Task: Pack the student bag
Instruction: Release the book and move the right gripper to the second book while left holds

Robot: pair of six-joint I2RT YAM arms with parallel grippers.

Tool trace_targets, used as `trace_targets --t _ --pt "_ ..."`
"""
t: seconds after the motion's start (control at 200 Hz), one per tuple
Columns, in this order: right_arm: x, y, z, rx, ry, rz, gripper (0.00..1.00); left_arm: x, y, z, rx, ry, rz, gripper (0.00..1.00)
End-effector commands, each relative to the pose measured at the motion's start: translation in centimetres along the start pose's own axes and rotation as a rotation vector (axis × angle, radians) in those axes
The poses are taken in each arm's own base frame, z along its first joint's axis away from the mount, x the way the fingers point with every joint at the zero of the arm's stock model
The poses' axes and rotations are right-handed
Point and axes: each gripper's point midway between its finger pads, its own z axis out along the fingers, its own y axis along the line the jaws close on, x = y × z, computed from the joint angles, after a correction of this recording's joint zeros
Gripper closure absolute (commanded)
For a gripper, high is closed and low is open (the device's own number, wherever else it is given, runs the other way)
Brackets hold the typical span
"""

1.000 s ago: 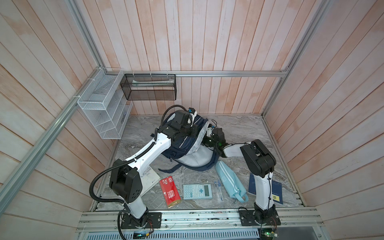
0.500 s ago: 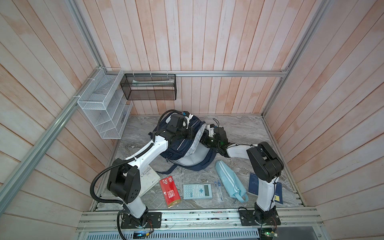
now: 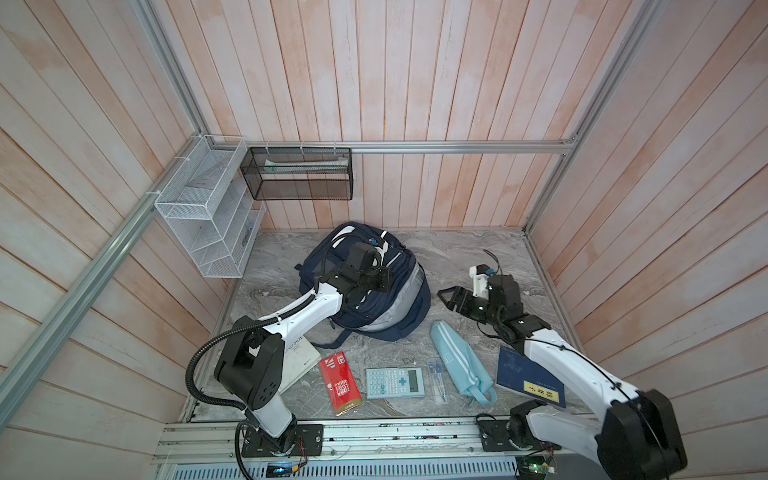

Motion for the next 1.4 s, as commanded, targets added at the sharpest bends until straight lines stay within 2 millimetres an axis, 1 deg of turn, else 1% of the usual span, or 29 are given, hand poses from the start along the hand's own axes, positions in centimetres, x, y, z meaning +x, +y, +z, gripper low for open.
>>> trace_targets --t 0.0,0.07,0.09,0.1,0.105,0.12,0.15,0.17,0.21,0.275,0.325,0.395,0.43,0.445,0.47,0.525,0.56,0.595,0.775,0.865,0.915,0.985,1.04,1.11,1.165,1.225,1.26,1.36,1.395 --pt "1.9 -6.1 -3.4 0.215 -0.019 0.093 0.02 -2.5 -1.6 -1.4 0.033 -0.111 0.006 0.75" --pt "0.6 -7.7 -5.8 0.307 -0.116 0.126 0.02 -2.2 -1.9 -1.4 0.013 -0.106 0.012 0.48" --pt "0.2 -7.7 -6.3 0.309 -0.132 0.116 0.02 -2.2 -2.1 -1.5 0.008 -0.108 0.014 0.41" --pt "0.1 -7.7 -6.6 0.31 -0.137 0.11 0.02 -2.2 -2.1 -1.5 0.005 -0.108 0.015 0.35" --pt "0.0 -7.7 -6.7 0.309 -0.14 0.106 0.02 -2.2 -2.2 -1.6 0.005 -0.112 0.017 0.35" --pt "-0.3 -7.6 -7.1 0.307 -0.151 0.102 0.02 -2.2 -2.4 -1.7 0.004 -0.112 0.019 0.28" --pt "-0.6 -7.7 -7.8 0.315 -0.163 0.079 0.02 -1.9 -2.7 -1.8 0.008 -0.115 0.023 0.21" --pt "-0.8 -8.3 -8.5 0.351 -0.178 0.083 0.02 -1.9 -3.0 -2.0 0.016 -0.122 0.024 0.18" --pt "-1.1 -9.5 -9.7 0.409 -0.229 0.141 0.02 -1.9 -3.6 -2.5 0.033 -0.135 0.024 0.16" --pt "-1.0 -10.2 -10.2 0.403 -0.247 0.181 0.02 -1.9 -4.4 -3.1 0.065 -0.157 0.015 0.14" --pt "0.1 -11.6 -10.2 0.436 -0.189 0.275 0.03 -1.6 -4.9 -3.4 0.088 -0.159 0.007 0.14" --pt "3.3 -14.3 -10.3 0.53 -0.076 0.431 0.08 -0.9 -5.8 -3.3 0.117 -0.145 0.006 0.14" --pt "4.6 -15.2 -10.5 0.567 -0.044 0.491 0.08 -0.5 -6.2 -3.1 0.127 -0.137 0.003 0.15" --pt "5.1 -15.6 -10.8 0.59 -0.034 0.513 0.07 -0.4 -6.4 -3.0 0.132 -0.136 0.003 0.15" --pt "5.7 -16.2 -11.4 0.64 -0.031 0.539 0.02 -0.1 -6.6 -2.9 0.141 -0.133 0.001 0.15" --pt "7.1 -17.8 -13.4 0.785 -0.046 0.628 0.02 0.3 -7.1 -2.7 0.17 -0.13 -0.003 0.16" --pt "7.5 -18.2 -14.2 0.835 -0.055 0.659 0.02 0.6 -7.4 -2.5 0.187 -0.123 -0.006 0.16" --pt "8.5 -18.7 -15.1 0.898 -0.046 0.705 0.02 0.8 -7.6 -2.3 0.197 -0.12 -0.009 0.16" --pt "9.7 -18.8 -14.6 0.892 -0.039 0.818 0.02 1.6 -7.7 -2.2 0.221 -0.116 -0.014 0.17" --pt "10.7 -19.6 -14.6 0.925 -0.021 0.874 0.02 1.7 -7.7 -2.2 0.224 -0.116 -0.013 0.17" --pt "12.4 -19.9 -14.2 0.932 0.024 0.947 0.02 1.6 -7.8 -2.1 0.233 -0.117 -0.013 0.17" --pt "14.3 -19.4 -12.5 0.859 0.113 1.002 0.02 1.5 -8.0 -2.1 0.246 -0.12 -0.017 0.17" --pt "16.0 -19.6 -12.4 0.871 0.142 1.072 0.02 1.7 -7.9 -2.0 0.248 -0.118 -0.021 0.17" --pt "16.0 -20.0 -12.6 0.885 0.117 1.063 0.02 1.9 -7.9 -1.7 0.248 -0.118 -0.025 0.18" --pt "15.1 -20.2 -12.8 0.888 0.063 1.047 0.02 2.0 -7.7 -1.5 0.248 -0.119 -0.03 0.18" --pt "14.7 -20.8 -13.0 0.901 0.009 1.038 0.02 2.1 -7.6 -1.4 0.268 -0.116 -0.045 0.18" --pt "14.6 -21.0 -12.8 0.892 -0.009 1.036 0.02 2.1 -7.6 -1.3 0.28 -0.116 -0.053 0.18" --pt "15.3 -21.6 -11.7 0.866 0.006 1.046 0.02 2.2 -7.4 -1.1 0.273 -0.108 -0.053 0.18" --pt "14.9 -21.9 -11.4 0.856 0.009 1.007 0.08 2.2 -7.2 -1.1 0.269 -0.11 -0.053 0.18"
